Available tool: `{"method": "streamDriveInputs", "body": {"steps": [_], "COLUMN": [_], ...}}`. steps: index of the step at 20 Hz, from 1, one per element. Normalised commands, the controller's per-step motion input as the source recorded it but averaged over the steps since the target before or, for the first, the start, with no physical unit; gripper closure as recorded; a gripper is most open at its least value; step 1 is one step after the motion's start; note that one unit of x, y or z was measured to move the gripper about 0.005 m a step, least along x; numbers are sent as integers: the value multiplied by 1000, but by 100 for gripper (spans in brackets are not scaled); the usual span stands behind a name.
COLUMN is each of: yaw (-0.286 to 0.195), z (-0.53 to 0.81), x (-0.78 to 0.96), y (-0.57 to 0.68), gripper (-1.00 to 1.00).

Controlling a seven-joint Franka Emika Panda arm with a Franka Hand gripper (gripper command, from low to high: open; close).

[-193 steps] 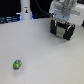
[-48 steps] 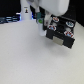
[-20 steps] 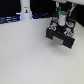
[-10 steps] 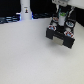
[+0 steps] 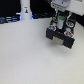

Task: Open the kcup holder, insert the kcup into the holder, and close the kcup holder

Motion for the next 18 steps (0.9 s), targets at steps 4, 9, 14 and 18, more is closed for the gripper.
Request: {"method": "streamDriveInputs", "body": {"steps": [4,9,14,18], "yaw": [6,-1,0,0], "z": [-302,-188,270,328], "x": [10,24,-5,-133], "y": [14,26,86,61], "gripper": [100,100,100,100]}}
